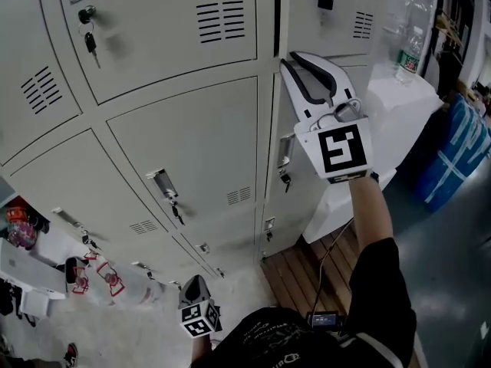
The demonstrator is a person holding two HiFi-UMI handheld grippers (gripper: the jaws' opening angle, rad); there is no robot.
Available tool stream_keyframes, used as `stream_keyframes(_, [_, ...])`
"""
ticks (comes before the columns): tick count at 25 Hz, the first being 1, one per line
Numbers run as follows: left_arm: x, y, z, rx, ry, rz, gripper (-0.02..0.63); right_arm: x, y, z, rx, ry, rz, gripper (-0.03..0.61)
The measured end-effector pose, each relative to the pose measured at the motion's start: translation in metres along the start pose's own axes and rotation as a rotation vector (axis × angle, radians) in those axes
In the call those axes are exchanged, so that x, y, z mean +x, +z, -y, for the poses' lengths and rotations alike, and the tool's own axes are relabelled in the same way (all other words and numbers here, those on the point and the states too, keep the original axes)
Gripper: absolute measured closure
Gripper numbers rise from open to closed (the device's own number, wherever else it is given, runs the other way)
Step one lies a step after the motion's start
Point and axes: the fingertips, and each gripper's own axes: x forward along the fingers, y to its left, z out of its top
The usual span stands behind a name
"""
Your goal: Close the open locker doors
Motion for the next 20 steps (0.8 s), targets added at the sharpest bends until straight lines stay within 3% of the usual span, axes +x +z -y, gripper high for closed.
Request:
stream_keyframes(11, [-0.007, -0.003, -0.016, -0.035, 0.056, 0.001, 0.606, 0.026, -0.014, 0.005, 0.305, 0.132, -0.075, 0.523])
stream_keyframes(20, [-0.011, 0.004, -0.003, 0.0, -0.029, 0.018, 0.606, -0.01, -0.012, -0.012, 0.337, 0.103, -0.07, 0.499])
